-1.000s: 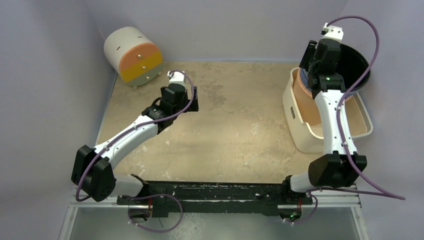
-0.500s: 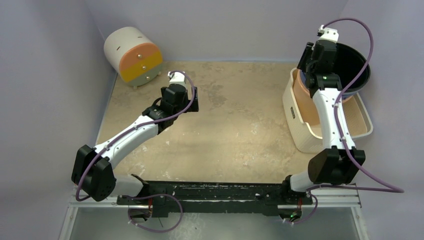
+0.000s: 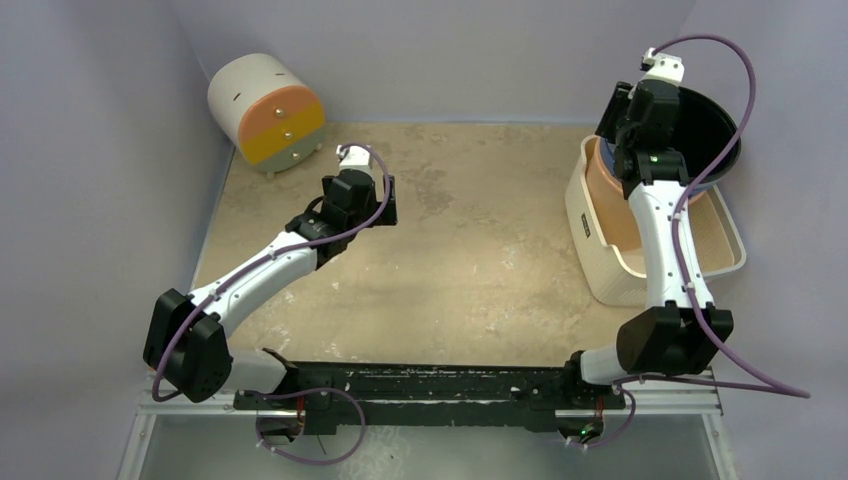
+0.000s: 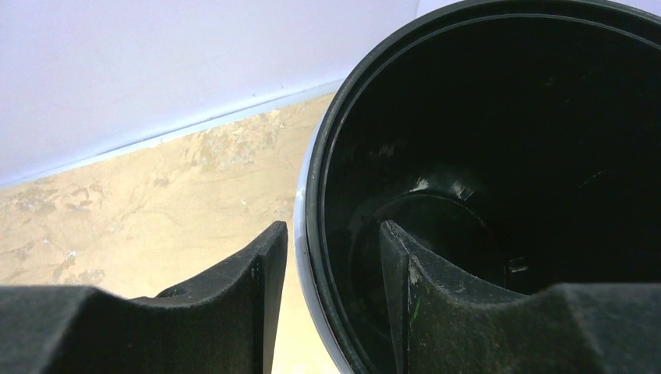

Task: Turn the large container upside down

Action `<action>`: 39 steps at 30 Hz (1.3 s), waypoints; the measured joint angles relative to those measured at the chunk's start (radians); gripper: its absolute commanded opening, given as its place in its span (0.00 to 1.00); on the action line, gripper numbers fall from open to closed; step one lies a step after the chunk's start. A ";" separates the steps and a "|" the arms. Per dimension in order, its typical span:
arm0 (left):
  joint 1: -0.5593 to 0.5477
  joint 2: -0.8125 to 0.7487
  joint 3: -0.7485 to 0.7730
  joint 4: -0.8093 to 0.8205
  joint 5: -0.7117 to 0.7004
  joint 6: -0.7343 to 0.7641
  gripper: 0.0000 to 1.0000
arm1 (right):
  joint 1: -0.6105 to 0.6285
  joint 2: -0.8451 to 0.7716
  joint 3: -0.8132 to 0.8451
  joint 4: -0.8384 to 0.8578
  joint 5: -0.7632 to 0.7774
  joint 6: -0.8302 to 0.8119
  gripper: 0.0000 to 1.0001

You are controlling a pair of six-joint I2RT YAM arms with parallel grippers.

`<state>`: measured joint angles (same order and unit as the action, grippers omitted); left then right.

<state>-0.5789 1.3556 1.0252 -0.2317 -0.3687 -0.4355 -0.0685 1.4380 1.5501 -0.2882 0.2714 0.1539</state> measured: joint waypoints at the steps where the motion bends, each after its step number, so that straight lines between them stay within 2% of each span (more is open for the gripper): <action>1: 0.000 0.000 -0.003 0.000 0.000 0.000 0.94 | 0.000 0.000 0.000 -0.001 0.000 0.000 0.48; 8: -0.003 0.000 -0.007 -0.002 -0.002 0.000 0.94 | 0.000 0.000 -0.001 0.000 0.000 -0.002 0.34; 16: -0.006 0.000 -0.009 -0.002 -0.003 0.000 0.94 | -0.004 0.003 -0.001 0.002 0.003 -0.002 0.37; 20: -0.007 0.000 -0.009 -0.002 -0.003 0.000 0.94 | -0.005 0.015 -0.002 0.003 0.003 -0.002 0.35; 22: -0.007 0.000 -0.009 -0.002 -0.005 0.000 0.94 | -0.005 0.021 -0.002 0.008 0.002 -0.002 0.25; 25: -0.007 0.000 -0.009 -0.002 -0.006 0.000 0.94 | -0.005 0.023 -0.002 0.013 -0.006 -0.009 0.00; 32: -0.008 0.000 -0.009 -0.002 -0.006 0.000 0.94 | -0.011 0.027 0.007 0.019 0.008 -0.024 0.00; 39: -0.013 0.000 -0.009 -0.002 -0.007 0.000 0.94 | -0.011 0.019 0.120 -0.106 0.026 -0.035 0.00</action>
<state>-0.5915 1.3552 1.0164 -0.2340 -0.3759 -0.4351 -0.0799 1.4570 1.6703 -0.3939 0.2974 0.1192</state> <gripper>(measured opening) 0.940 0.046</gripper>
